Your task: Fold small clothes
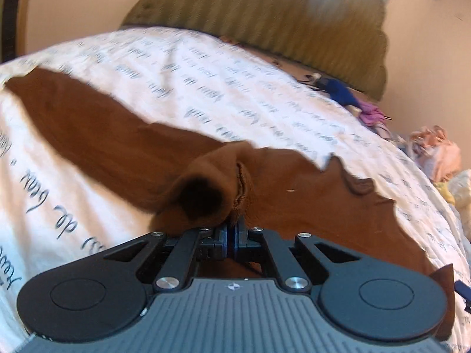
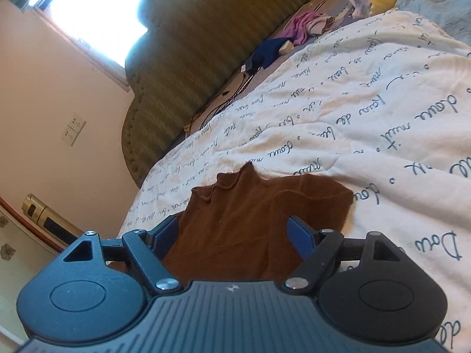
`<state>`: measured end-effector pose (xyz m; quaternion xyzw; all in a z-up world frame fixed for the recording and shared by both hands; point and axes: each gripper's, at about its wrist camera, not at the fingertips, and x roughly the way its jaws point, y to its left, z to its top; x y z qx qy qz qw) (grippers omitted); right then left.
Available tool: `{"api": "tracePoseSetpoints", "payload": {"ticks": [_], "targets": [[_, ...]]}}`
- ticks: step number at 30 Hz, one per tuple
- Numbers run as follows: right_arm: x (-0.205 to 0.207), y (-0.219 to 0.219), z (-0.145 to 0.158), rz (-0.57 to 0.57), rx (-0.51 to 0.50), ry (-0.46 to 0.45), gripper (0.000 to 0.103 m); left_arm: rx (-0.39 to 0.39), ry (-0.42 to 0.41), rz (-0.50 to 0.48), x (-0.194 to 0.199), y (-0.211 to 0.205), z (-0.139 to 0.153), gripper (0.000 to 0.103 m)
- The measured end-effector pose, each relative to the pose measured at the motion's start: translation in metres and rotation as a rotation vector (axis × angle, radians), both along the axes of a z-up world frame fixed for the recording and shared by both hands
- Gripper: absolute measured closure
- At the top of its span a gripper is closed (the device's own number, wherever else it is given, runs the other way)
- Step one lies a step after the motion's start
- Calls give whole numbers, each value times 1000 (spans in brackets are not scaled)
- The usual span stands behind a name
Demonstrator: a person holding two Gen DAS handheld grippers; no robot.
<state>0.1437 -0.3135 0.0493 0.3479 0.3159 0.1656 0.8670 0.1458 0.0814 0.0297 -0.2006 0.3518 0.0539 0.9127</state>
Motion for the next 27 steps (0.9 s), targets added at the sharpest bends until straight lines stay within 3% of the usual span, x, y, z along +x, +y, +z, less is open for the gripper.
{"api": "tracePoseSetpoints", "payload": {"ticks": [4, 11, 14, 17, 20, 23, 27], "targets": [[5, 15, 0, 26, -49, 15, 22, -36, -27, 68, -11, 21, 4, 98], [7, 19, 5, 28, -93, 4, 22, -52, -27, 77, -47, 34, 19, 98], [12, 24, 2, 34, -85, 14, 22, -29, -25, 96, -58, 38, 14, 98], [24, 34, -6, 67, -101, 59, 22, -45, 29, 94, -54, 44, -1, 98], [42, 44, -27, 48, -227, 190, 22, -22, 31, 86, -54, 42, -9, 98], [34, 46, -42, 34, -280, 109, 22, 10, 24, 74, -52, 38, -12, 97], [30, 62, -36, 47, -409, 99, 22, 23, 8, 34, -56, 38, -12, 96]]}}
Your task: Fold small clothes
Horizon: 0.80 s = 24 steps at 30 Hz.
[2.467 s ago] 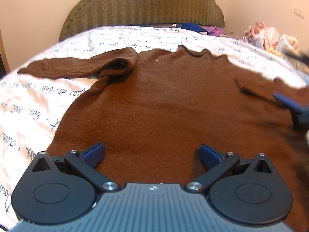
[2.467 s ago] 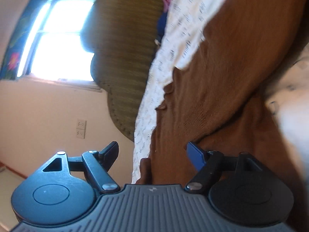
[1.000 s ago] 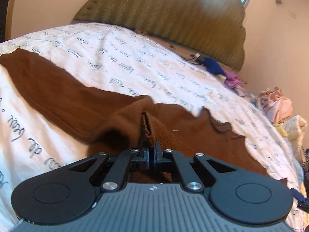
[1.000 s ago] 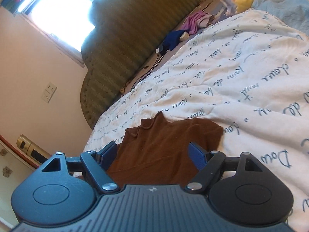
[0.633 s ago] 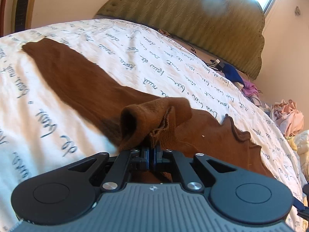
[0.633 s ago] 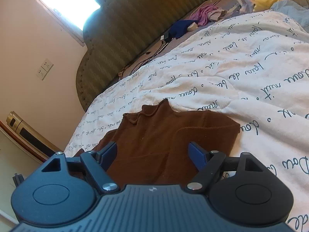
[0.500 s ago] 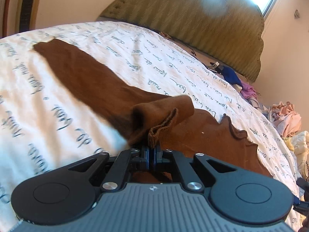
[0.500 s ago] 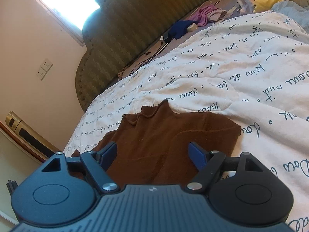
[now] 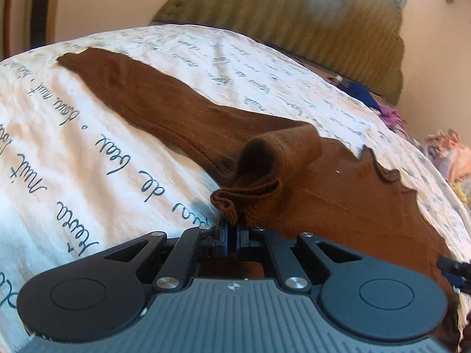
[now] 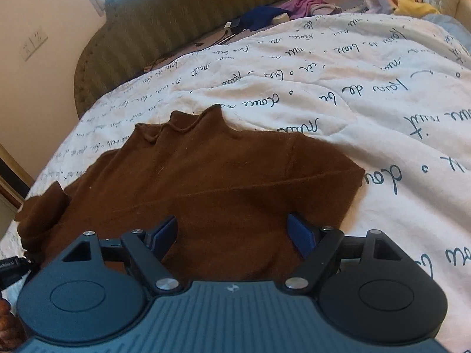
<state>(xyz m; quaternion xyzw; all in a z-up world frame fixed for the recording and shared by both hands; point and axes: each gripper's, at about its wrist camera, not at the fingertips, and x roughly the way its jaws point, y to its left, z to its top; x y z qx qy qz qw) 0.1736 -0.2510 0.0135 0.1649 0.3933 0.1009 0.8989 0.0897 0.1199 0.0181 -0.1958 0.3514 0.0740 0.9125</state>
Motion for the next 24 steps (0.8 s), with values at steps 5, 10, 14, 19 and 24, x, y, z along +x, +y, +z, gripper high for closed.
{"api": "tracePoseSetpoints", "payload": {"ticks": [5, 10, 14, 19, 24], "targets": [[-21, 52, 22, 91, -183, -100, 20, -59, -36, -15, -26, 10, 13, 94], [-2, 63, 2, 103, -249, -2, 18, -98, -9, -31, -23, 15, 6, 79], [-15, 63, -12, 118, -261, -114, 10, -209, 0, 7, -21, 40, 0, 79], [-20, 62, -16, 119, -251, -160, 7, -285, -158, 172, -34, 102, 22, 46], [-24, 59, -15, 115, -233, -174, 7, -379, -151, 402, 14, 196, 13, 48]]}}
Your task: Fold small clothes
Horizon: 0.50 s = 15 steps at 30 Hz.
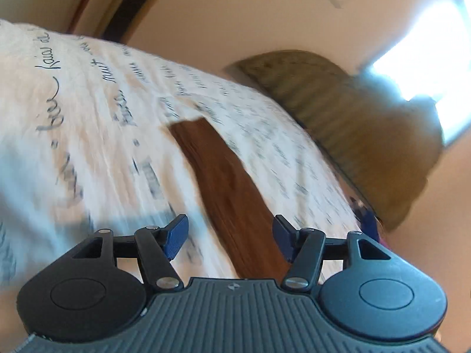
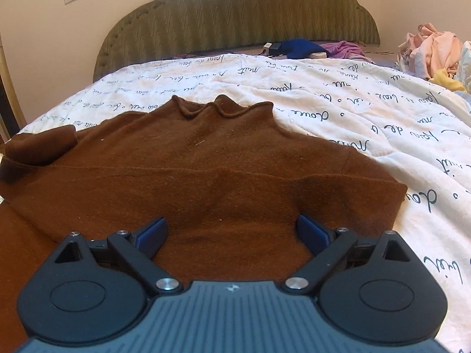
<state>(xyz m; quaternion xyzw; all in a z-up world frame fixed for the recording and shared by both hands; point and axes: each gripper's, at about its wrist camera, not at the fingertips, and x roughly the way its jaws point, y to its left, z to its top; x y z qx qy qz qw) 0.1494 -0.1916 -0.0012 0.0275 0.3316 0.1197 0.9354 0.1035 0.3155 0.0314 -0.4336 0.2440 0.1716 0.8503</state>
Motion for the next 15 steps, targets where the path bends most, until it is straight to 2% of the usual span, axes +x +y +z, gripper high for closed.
{"api": "tracePoseSetpoints", "payload": {"ticks": [1, 2, 3, 5, 6, 8, 9, 12, 15], "targets": [[0, 0, 0, -2, 4, -2, 6, -27, 20, 8, 12, 12, -4, 53], [0, 1, 0, -3, 8, -3, 7, -47, 29, 7, 23, 22, -6, 53], [0, 1, 0, -4, 12, -3, 6, -55, 30, -3, 33, 29, -8, 53], [1, 0, 0, -5, 20, -4, 6, -47, 40, -6, 49, 32, -11, 61], [0, 0, 0, -6, 25, -5, 6, -31, 46, -14, 56, 33, -13, 68], [0, -2, 0, -7, 35, -6, 6, 18, 67, -7, 64, 32, -17, 92], [0, -2, 0, -8, 42, -7, 6, 34, 83, -2, 67, 33, -20, 98], [0, -3, 0, -10, 55, -6, 6, 79, 61, -1, 64, 31, -19, 97], [0, -3, 0, -11, 55, -7, 6, 131, 72, 30, 58, 32, -1, 98]]}}
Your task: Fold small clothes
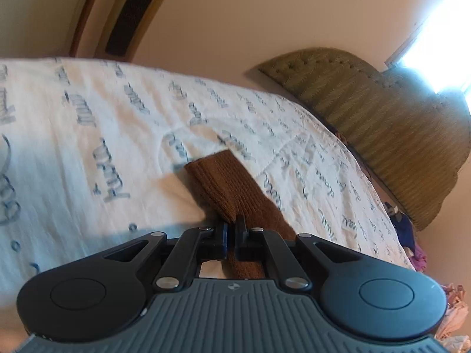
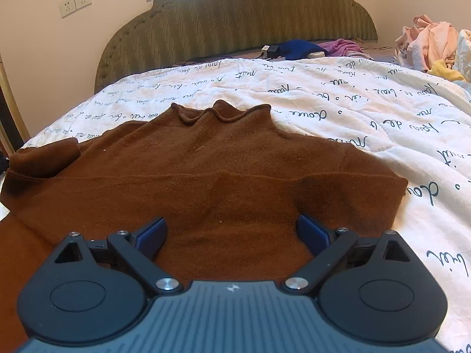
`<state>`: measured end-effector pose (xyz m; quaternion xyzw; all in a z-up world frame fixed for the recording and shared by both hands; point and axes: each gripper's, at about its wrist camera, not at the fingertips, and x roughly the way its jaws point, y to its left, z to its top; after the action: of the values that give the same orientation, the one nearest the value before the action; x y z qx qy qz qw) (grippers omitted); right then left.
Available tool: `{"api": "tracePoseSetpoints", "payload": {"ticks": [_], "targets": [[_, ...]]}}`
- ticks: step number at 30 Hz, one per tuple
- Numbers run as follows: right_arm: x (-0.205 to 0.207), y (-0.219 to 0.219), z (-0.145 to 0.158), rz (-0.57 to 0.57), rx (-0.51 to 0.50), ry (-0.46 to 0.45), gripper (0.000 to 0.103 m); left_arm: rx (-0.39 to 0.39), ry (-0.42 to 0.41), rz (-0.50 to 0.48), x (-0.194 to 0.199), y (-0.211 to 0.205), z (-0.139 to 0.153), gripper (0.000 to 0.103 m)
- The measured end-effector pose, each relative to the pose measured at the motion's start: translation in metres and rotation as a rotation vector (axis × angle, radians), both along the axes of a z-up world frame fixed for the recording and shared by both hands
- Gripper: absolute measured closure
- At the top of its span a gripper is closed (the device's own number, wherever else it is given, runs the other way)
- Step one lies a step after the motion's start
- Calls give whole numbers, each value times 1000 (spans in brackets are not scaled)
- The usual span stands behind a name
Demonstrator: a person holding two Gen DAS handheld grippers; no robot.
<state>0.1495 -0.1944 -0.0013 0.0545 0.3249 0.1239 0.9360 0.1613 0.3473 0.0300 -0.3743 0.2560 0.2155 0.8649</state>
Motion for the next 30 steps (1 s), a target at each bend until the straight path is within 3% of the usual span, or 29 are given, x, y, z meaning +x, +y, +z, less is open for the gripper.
{"api": "tracePoseSetpoints", "payload": {"ticks": [9, 13, 16, 19, 22, 27, 28, 30], "targets": [[-1, -6, 0, -2, 56, -4, 6, 275, -58, 122, -13, 36, 111, 98], [-1, -7, 0, -3, 62, -5, 6, 306, -75, 154, -22, 35, 128, 98], [-1, -7, 0, -4, 63, -5, 6, 352, -121, 113, -30, 5, 135, 98], [-2, -7, 0, -5, 64, -6, 6, 402, -207, -32, -30, -55, 142, 98], [-2, -7, 0, -7, 62, -6, 6, 509, -273, -269, -32, -149, 132, 98], [-3, -9, 0, -15, 83, -6, 6, 635, -159, -761, -30, -318, 48, 98], [-3, -10, 0, -16, 90, -6, 6, 636, -115, -822, -28, -338, 30, 98], [-4, -12, -1, -19, 108, -6, 6, 567, -23, -926, -22, -360, 0, 97]]}}
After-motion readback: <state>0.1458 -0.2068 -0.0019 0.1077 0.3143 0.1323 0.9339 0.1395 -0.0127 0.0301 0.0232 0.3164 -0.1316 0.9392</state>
